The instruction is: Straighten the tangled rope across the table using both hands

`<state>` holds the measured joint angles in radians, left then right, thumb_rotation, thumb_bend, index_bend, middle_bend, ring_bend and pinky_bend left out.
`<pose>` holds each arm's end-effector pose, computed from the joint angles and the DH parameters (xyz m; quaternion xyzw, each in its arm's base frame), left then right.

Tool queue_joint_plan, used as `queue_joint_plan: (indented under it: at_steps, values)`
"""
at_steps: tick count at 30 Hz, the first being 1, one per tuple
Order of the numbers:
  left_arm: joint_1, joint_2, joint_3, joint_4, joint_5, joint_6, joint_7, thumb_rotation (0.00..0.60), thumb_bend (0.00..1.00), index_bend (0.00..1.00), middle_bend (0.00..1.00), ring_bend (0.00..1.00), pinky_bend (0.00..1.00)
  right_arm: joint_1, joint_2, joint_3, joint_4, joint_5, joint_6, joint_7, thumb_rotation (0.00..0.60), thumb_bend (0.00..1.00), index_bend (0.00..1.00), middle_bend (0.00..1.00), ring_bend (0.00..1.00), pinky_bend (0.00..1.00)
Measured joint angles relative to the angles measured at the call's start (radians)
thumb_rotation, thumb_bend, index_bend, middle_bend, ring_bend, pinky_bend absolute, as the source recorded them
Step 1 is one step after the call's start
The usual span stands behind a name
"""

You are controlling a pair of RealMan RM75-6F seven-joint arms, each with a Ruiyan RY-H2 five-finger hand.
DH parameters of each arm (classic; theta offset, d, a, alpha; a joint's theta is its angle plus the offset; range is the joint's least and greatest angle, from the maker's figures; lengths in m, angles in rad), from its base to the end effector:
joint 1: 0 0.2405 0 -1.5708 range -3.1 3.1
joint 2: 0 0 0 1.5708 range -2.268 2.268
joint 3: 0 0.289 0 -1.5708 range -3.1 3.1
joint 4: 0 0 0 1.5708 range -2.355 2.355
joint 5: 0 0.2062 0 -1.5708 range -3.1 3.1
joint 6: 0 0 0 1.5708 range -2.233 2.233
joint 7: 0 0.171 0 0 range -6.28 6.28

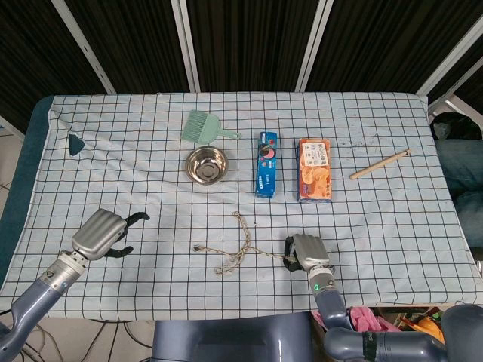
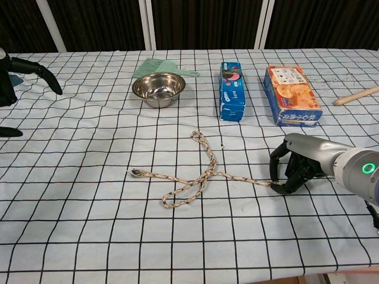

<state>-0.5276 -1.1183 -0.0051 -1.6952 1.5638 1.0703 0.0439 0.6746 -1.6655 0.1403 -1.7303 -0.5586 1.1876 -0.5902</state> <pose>-0.2291 0.3088 0.0950 -0.7823 -0.3348 -0.3595 0.3830 -0.1972 -0.3159 -0.0676 0.6372 -0.5807 0.2572 0.4366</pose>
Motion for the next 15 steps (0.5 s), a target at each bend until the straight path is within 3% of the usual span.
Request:
queue_joint_plan:
  at_steps: [15]
  values:
    - [-0.001, 0.001, 0.001, 0.0, -0.007, -0.003, 0.008, 0.6, 0.2, 0.28, 1.0, 1.0, 0.96, -0.002, -0.013, 0.002, 0.015, -0.002, -0.01, -0.008, 0.6, 0.31, 0.57, 0.97, 1.0, 1.0]
